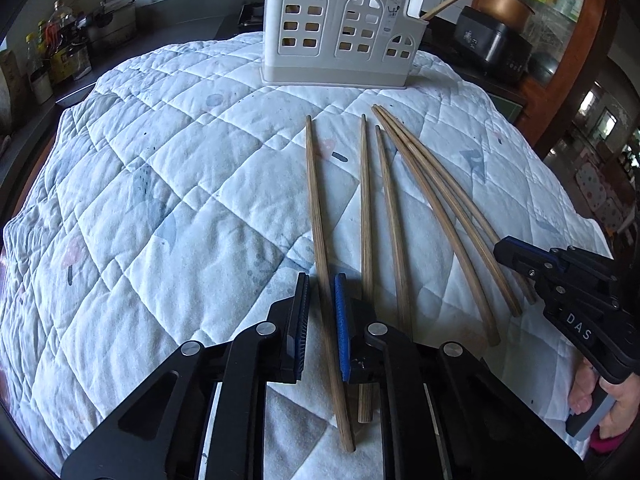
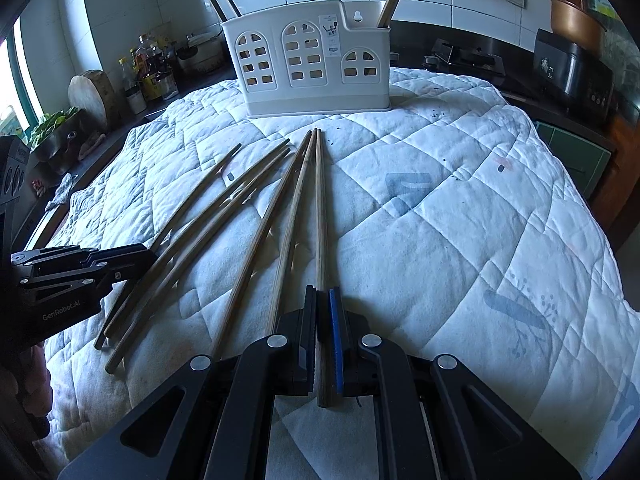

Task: Organize utensils
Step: 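Close the left tool on a chopstick while the right tool closes on another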

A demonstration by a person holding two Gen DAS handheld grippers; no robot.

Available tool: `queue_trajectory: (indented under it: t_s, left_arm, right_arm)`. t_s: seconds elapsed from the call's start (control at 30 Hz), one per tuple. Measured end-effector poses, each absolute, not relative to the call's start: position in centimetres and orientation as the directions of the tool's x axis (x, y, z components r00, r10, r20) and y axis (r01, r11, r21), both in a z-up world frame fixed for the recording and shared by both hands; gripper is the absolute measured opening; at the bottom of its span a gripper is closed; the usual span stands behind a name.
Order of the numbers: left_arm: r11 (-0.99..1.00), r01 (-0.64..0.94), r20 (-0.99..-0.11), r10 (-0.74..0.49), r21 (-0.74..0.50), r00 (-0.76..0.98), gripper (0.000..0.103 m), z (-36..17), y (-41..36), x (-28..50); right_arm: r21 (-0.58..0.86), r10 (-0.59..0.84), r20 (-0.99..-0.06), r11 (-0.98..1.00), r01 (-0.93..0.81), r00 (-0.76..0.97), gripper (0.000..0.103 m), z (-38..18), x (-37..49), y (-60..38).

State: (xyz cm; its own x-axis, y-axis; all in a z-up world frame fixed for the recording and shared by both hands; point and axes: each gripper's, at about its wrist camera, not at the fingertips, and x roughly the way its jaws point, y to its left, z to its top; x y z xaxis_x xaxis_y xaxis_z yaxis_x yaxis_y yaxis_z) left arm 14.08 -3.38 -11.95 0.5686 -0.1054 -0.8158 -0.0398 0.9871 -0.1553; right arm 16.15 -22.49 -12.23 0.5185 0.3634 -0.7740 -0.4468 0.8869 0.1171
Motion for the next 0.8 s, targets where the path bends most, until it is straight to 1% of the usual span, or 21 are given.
queue_trajectory:
  t_s: [0.03,0.07,0.17,0.33,0.67,0.8]
  left_arm:
    - [0.986,-0.042,-0.814,-0.111,-0.164,0.569,0.007,-11.9,-3.2,14.1]
    - [0.983,-0.043,-0.812,-0.124,-0.181,0.57,0.007,-11.9,-3.0,14.2]
    - [0.976,-0.041,-0.802,-0.15,-0.212,0.579,0.006,-11.7,-2.5,14.1]
    - [0.974,-0.018,-0.762,-0.164,-0.225,0.627,0.005,-10.4,-1.9,13.7]
    - [0.958,0.036,-0.638,-0.216,-0.284,0.739,0.005,-6.5,-0.1,12.9]
    - [0.953,0.064,-0.609,-0.239,-0.295,0.757,0.005,-5.4,0.3,12.9]
  right_arm:
    - [0.117,0.363,-0.774,0.887,-0.446,0.519,0.007,-12.2,16.1,-22.5]
    - [0.116,0.363,-0.772,0.888,-0.445,0.522,0.007,-12.1,16.1,-22.4]
    - [0.112,0.362,-0.766,0.889,-0.444,0.532,0.007,-11.8,15.8,-22.5]
    - [0.108,0.366,-0.749,0.89,-0.443,0.552,0.007,-10.8,15.4,-22.6]
    - [0.071,0.381,-0.658,0.89,-0.45,0.65,0.007,-6.0,14.4,-22.3]
    - [0.059,0.389,-0.627,0.887,-0.457,0.675,0.007,-4.1,14.6,-21.8]
